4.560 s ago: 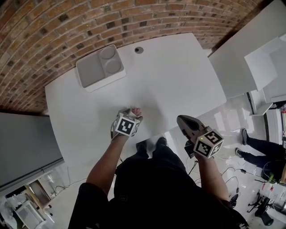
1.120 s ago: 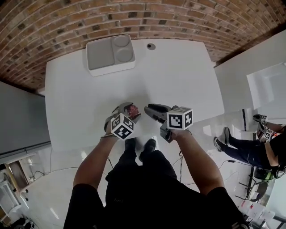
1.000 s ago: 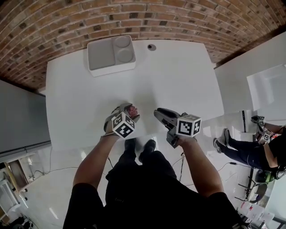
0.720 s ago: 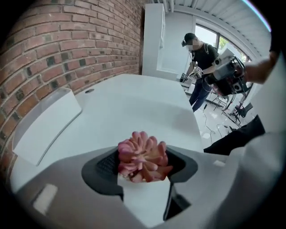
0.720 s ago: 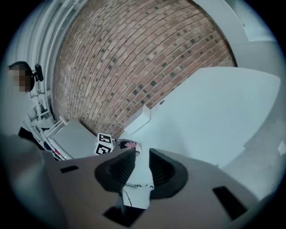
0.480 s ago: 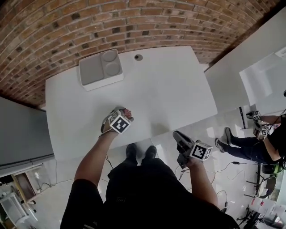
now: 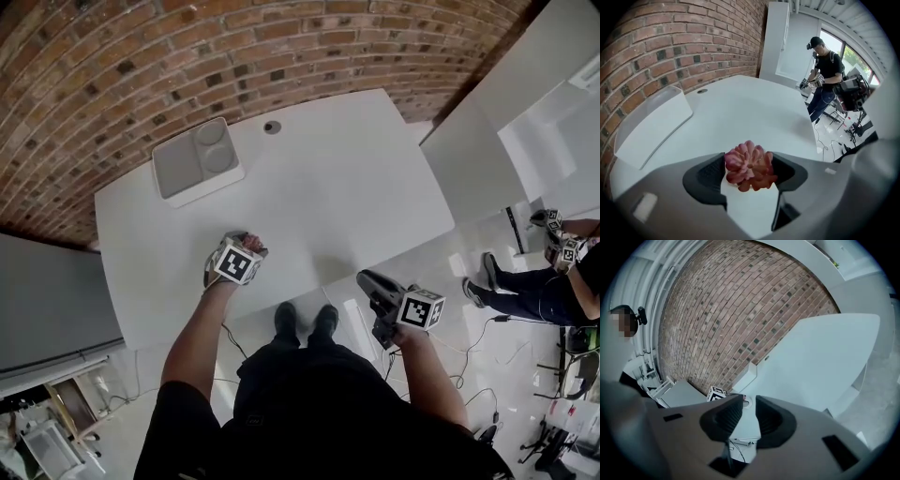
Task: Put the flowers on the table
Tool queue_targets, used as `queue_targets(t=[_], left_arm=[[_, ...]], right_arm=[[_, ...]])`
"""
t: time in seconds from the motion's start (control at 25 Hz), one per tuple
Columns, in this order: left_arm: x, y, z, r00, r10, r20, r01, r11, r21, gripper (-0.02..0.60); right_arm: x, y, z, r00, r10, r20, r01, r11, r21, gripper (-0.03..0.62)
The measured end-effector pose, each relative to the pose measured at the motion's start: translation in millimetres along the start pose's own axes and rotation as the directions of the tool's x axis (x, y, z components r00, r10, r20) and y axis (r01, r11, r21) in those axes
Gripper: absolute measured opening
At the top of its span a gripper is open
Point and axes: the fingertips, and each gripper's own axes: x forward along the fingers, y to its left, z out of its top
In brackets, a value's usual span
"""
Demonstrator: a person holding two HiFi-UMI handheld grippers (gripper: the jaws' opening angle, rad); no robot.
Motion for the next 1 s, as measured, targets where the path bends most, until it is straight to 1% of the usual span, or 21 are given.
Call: queue_targets(t=[0.12,0.2,0.32,0.48,0.6,0.68,0.8,1.0], left_arm=[[5.2,0.3,7.3,1.0,-0.007,0.022,0.006,1.0,0.022,0.273],[9.2,0.3,11.0,1.0,-0.011,0.015,0.01,0.999,0.043,0.273],[6.4,4.6,15.4,1.0,0.01,-0.027,-0.009,0.999,0.036,0.273],[-0.3,9.9,27.4,0.999,0.035,-0.005,-0.034,0.999,0.039,0.275],[-1.1,11.8,23.1,1.0,0.022,-0.007,-0.022,1.0,0.013,0.278],[-4.0,14.4,21.6,1.0,0.026,-0.004,-0.026,1.0,-0.009,0.279],[-8.9,19.1,21.8,0.999,0.035,0.015,-0.034,0.999,-0.025,0.281],[-19.6,19.6,22.9,0.998,0.027,0.062,-0.024,0.999,-0.046,0.288]], right_arm=[[3.9,-3.7,-0.9,1.0,0.012,-0.005,-0.012,1.0,0.02,0.094],[7.8,-0.4,3.5,1.0,0.014,-0.006,-0.014,1.0,0.001,0.094],[10.0,1.3,8.4,1.0,0.024,-0.007,-0.024,1.0,-0.01,0.094],[7.2,-4.3,11.1,1.0,0.011,-0.004,-0.011,1.0,-0.016,0.094],[7.6,-5.2,11.3,1.0,0.026,-0.002,-0.026,1.0,-0.001,0.094],[7.8,-7.0,12.1,1.0,0.02,-0.004,-0.02,1.0,-0.005,0.094],[10.0,-4.5,13.6,1.0,0.021,-0.003,-0.021,1.0,-0.01,0.094],[14.8,-1.4,8.0,0.999,0.042,-0.013,-0.042,0.999,-0.001,0.094]])
